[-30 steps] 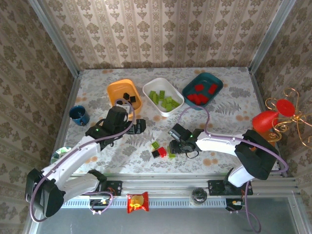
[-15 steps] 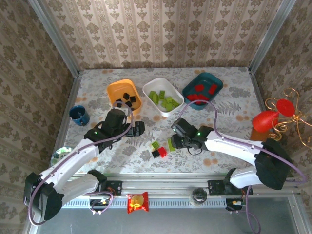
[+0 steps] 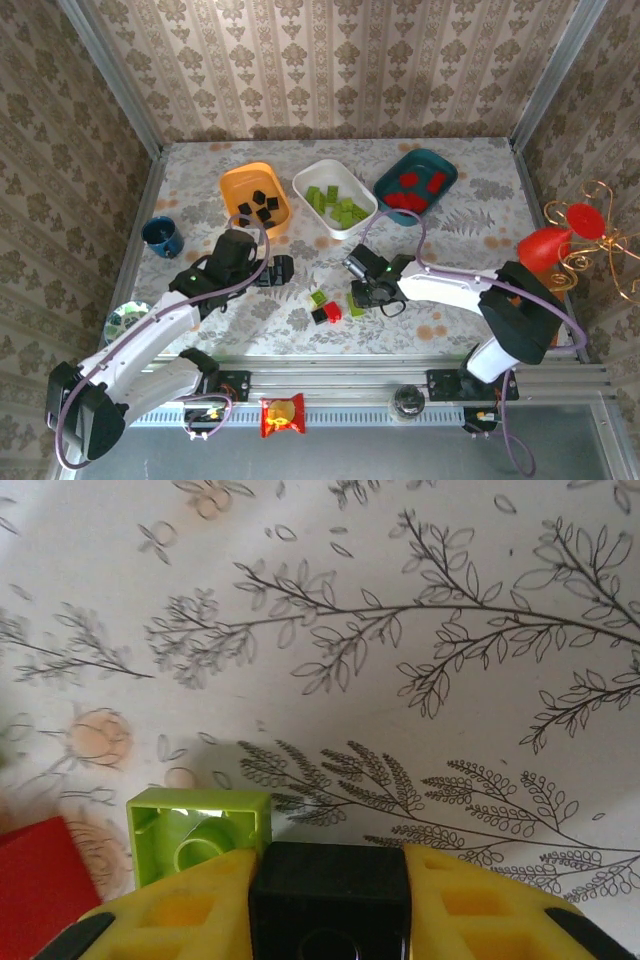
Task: Sort the legos into containers by color
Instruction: Place the legos at the bottom-center of the table, then pick up the lego from the bottom-center of the table.
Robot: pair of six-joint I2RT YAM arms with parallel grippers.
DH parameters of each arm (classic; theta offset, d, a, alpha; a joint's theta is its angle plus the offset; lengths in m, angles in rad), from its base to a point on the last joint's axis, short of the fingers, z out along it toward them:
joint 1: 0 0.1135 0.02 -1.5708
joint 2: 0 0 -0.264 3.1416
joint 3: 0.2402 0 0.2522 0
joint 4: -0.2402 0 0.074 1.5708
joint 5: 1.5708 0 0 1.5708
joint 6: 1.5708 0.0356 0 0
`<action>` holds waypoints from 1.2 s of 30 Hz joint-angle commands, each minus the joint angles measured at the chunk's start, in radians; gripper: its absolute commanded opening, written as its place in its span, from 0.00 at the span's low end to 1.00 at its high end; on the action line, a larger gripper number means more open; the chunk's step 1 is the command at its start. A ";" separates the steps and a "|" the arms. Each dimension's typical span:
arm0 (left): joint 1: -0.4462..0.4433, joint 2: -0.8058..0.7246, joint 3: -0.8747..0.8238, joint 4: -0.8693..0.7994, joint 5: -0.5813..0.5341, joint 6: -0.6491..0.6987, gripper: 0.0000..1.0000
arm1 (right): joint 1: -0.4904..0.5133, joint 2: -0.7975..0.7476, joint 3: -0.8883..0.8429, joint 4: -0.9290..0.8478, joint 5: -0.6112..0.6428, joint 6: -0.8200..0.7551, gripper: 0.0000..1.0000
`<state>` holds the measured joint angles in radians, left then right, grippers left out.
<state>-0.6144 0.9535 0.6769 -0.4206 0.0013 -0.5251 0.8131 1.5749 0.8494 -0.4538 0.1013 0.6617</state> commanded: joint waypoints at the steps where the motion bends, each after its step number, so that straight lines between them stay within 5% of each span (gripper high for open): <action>1: 0.014 -0.008 -0.008 -0.014 0.001 -0.021 1.00 | -0.004 0.013 -0.004 0.012 0.030 0.018 0.41; 7: 0.021 -0.010 -0.016 -0.004 0.015 -0.026 1.00 | -0.009 -0.016 -0.021 0.012 0.044 0.027 0.64; 25: 0.028 0.013 -0.011 0.029 0.049 -0.027 1.00 | -0.051 -0.178 -0.154 0.073 0.013 0.075 0.64; 36: 0.030 0.013 -0.020 0.030 0.049 -0.027 1.00 | -0.085 -0.238 -0.211 0.018 0.040 0.097 0.52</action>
<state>-0.5938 0.9695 0.6743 -0.4042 0.0391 -0.5320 0.7403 1.3846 0.6590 -0.3973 0.1207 0.7353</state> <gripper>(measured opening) 0.999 0.519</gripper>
